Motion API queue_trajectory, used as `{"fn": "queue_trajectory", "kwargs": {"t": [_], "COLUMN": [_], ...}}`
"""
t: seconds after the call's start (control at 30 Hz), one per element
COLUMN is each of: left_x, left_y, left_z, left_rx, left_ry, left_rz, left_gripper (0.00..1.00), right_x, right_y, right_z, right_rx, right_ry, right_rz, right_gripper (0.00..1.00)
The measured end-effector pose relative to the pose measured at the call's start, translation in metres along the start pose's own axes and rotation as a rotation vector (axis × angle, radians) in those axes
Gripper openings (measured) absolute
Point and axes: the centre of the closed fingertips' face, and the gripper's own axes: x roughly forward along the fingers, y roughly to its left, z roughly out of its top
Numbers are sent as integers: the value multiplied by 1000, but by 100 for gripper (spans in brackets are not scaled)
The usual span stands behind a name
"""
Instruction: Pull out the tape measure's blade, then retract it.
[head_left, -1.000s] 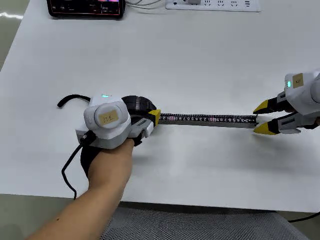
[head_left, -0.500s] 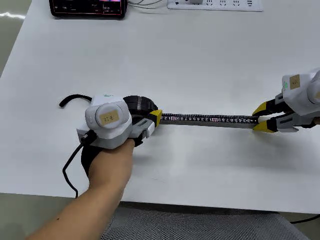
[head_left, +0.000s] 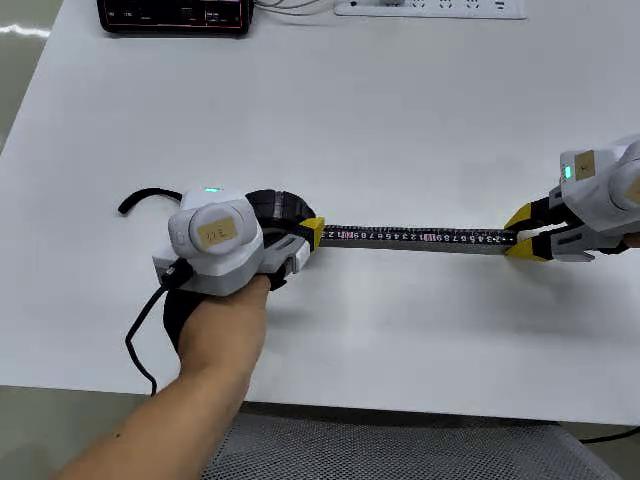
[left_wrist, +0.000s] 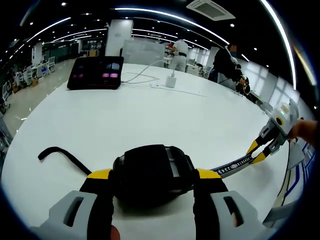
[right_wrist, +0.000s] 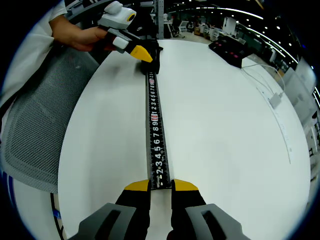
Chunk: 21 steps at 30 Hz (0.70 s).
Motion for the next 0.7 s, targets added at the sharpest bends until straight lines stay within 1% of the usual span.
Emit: {"fn": "queue_trajectory", "kwargs": {"t": [0.23,0.3,0.53,0.6,0.7], "left_x": [0,0,0,0,0], "left_y": [1,1,1,1,1], "left_z": [-1,-1,-2,-1,-1], "left_rx": [-2,3,9,12,13], "left_ry": [2,10,16,19,18], "left_rz": [3,-2,-2,-4,-5], "left_gripper": [60,60,58,58,58], "right_x": [0,1,0,2,3], "right_y": [0,0,0,2,2], "right_z": [1,1,1,3,5], "right_rx": [0,8,14,20,13], "right_ry": [0,-3,-10,-21,-23], "right_rz": [0,1,3,12,7], "right_gripper": [12,12,11,11,11]}}
